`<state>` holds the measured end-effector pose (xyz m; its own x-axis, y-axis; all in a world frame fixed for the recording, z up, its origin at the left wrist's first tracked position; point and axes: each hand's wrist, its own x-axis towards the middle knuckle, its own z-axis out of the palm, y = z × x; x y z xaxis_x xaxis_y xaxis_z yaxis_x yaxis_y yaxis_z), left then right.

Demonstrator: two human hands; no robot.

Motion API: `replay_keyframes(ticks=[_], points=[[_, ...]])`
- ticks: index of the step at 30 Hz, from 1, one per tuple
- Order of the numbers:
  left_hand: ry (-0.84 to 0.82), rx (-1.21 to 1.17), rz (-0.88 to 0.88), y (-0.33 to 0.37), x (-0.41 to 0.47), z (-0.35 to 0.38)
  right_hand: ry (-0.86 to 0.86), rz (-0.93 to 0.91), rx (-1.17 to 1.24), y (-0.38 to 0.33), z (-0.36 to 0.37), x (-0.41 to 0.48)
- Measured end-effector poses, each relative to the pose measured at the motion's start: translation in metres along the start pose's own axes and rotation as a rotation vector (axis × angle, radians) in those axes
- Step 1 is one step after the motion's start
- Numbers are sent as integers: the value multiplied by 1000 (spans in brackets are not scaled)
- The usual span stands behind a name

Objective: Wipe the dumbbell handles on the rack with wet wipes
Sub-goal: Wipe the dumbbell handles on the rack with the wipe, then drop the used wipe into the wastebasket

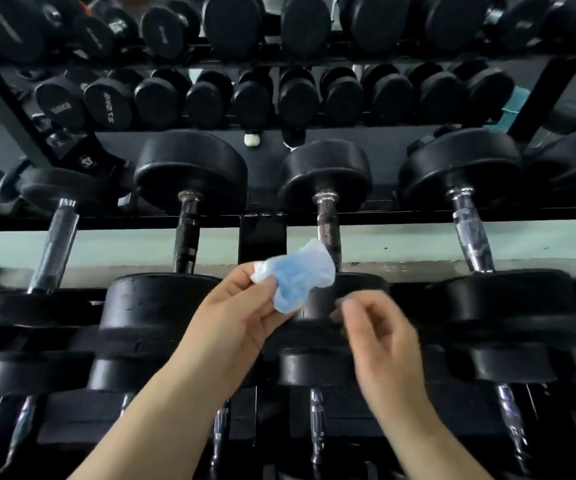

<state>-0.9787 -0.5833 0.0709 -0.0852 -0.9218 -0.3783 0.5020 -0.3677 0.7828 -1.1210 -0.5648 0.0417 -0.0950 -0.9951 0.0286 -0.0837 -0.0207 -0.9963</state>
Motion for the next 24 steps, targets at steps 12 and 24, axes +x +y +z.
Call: replay_keyframes(ticks=[12, 24], points=[[-144, 509, -134, -21, -88, -87, 170, 422, 306, 10, 87, -123], [-548, 612, -590, -91, -121, -27, 464, 467, 453, 2, 20, -219]])
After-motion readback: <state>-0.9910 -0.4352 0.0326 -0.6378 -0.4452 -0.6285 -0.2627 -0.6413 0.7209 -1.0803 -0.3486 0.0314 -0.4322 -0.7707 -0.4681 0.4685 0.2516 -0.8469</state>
